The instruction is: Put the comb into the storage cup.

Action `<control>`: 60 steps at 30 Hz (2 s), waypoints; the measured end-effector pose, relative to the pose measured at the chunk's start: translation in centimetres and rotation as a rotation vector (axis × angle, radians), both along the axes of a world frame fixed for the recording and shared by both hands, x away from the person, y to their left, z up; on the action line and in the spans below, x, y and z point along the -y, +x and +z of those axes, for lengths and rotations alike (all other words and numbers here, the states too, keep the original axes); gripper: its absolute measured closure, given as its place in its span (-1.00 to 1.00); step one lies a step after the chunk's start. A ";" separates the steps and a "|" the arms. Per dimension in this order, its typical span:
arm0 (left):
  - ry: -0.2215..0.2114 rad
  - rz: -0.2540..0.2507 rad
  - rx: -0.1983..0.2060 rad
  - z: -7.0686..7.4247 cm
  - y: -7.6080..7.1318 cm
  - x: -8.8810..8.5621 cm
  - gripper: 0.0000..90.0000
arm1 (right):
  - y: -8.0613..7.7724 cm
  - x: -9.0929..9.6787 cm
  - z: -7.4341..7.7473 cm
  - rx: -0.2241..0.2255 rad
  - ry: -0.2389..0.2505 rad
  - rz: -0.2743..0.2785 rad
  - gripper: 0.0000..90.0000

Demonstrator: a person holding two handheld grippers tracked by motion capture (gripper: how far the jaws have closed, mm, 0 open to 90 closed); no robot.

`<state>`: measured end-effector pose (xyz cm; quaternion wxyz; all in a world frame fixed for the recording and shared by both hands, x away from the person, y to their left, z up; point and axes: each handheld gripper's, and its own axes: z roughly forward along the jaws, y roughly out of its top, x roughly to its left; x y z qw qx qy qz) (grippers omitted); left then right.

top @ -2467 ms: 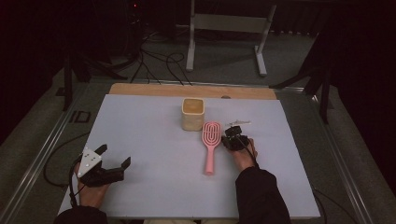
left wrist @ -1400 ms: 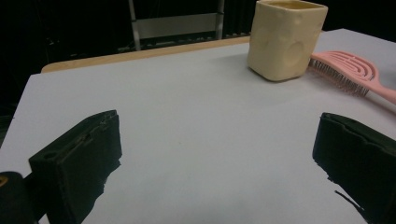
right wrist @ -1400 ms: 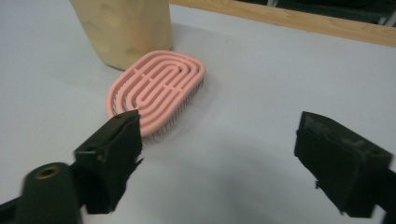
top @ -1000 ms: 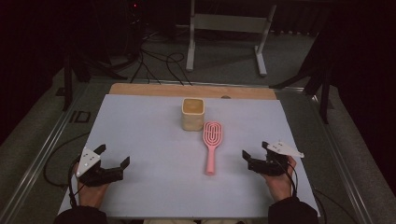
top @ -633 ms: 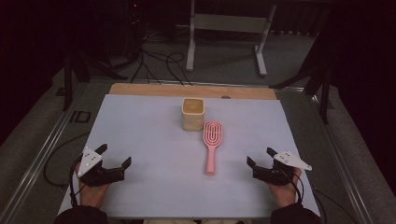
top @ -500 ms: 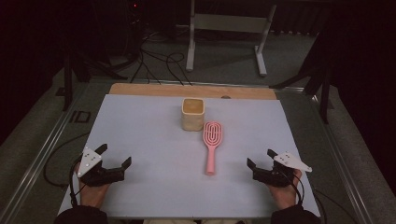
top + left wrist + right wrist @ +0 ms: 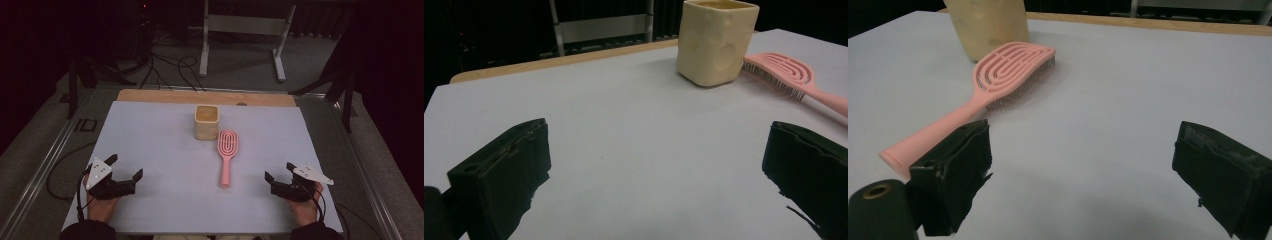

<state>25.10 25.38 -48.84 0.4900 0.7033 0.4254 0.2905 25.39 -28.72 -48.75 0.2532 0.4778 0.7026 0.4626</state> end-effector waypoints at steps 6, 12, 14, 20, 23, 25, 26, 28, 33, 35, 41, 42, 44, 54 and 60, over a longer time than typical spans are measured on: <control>0.018 -0.005 -0.003 -0.1 0.0 0.3 -1.00 | 0.1 -0.1 0.1 -0.019 0.009 -0.003 -0.81; 0.027 -0.006 -0.008 -0.3 0.0 0.6 -1.00 | 0.2 -0.5 0.5 -0.052 0.009 0.000 -0.81; 0.028 -0.004 -0.010 -0.3 0.1 0.6 -1.00 | 0.3 -0.7 0.8 -0.060 0.008 0.003 -0.81; 0.025 0.004 -0.012 -0.4 0.1 0.5 -1.00 | 0.5 -1.0 1.6 -0.076 0.000 -0.001 -0.81; 0.025 0.006 -0.013 -0.4 0.1 0.5 -1.00 | 0.6 -1.2 1.9 -0.079 -0.004 -0.002 -0.81; 0.026 0.005 -0.014 -0.4 0.1 0.5 -1.00 | 0.6 -1.4 2.2 -0.083 -0.008 -0.005 -0.81; 0.027 0.005 -0.015 -0.4 0.1 0.5 -1.00 | 0.7 -1.6 2.3 -0.083 -0.009 -0.002 -0.81; 0.027 0.007 -0.016 -0.4 0.1 0.5 -1.00 | 0.8 -1.9 2.7 -0.084 -0.014 0.000 -0.81; 0.028 0.007 -0.017 -0.4 0.1 0.5 -1.00 | 1.1 -2.8 3.7 -0.075 -0.023 0.017 -0.81; 0.027 0.008 -0.016 -0.4 0.1 0.4 -1.00 | 1.3 -3.2 4.1 -0.076 -0.023 0.020 -0.81; 0.027 0.010 -0.016 -0.4 0.1 0.4 -1.00 | 2.0 -4.6 5.1 -0.083 -0.034 0.036 -0.81; 0.028 0.010 -0.016 -0.4 0.1 0.4 -1.00 | 2.1 -4.9 5.3 -0.085 -0.035 0.040 -0.81; 0.026 0.011 -0.014 -0.4 0.1 0.4 -1.00 | 2.4 -5.3 5.5 -0.092 -0.038 0.045 -0.81; 0.026 0.013 -0.014 -0.4 0.1 0.4 -1.00 | 3.9 -7.8 6.3 -0.123 -0.046 0.065 -0.81; 0.029 0.013 -0.013 -0.4 0.1 0.4 -1.00 | 4.9 -9.1 6.6 -0.140 -0.048 0.078 -0.81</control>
